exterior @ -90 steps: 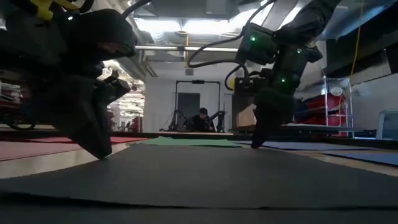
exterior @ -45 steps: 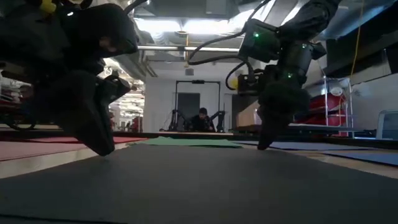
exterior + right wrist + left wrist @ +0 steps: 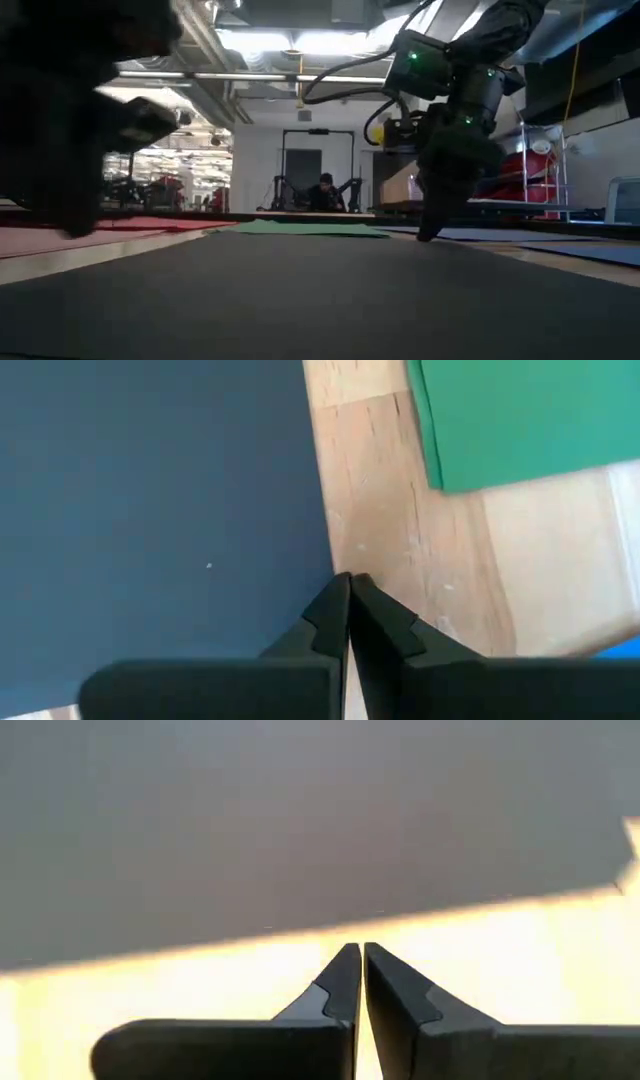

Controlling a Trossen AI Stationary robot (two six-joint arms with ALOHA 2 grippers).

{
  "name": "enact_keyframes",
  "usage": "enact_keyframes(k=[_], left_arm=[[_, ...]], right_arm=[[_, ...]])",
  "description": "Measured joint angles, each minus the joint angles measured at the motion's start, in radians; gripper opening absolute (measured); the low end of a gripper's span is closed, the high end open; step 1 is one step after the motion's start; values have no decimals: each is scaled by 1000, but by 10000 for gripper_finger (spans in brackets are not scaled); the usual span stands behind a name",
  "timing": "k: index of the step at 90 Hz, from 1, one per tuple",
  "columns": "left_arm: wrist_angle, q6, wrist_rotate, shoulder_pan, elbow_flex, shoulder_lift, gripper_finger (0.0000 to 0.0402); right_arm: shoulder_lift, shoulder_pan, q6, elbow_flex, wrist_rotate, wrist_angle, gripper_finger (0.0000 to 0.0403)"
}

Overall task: Organize paper
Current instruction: Stack the black paper on top of the black papers

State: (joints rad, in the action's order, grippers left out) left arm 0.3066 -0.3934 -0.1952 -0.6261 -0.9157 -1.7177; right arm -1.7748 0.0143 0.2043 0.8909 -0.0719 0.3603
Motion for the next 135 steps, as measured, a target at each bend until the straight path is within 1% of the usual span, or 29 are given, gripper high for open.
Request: enact_keyframes(k=[12,27,65,81,135], left_arm=[[-15,-30,32,-20,-2,-41,0],[-82,-40,48,-23,-2,-73,0],[-182,-15,63,-15,0,-81,0],[-234,-4,66,-15,0,-106,0],[-293,0,69,-15,0,-115,0]], right_arm=[[0,0,0,0,0,0,0],[0,0,-1,-1,0,-1,0],[0,0,-4,-1,0,-2,0],[0,0,-7,-1,0,-2,0],[0,0,-10,-1,1,-3,0]])
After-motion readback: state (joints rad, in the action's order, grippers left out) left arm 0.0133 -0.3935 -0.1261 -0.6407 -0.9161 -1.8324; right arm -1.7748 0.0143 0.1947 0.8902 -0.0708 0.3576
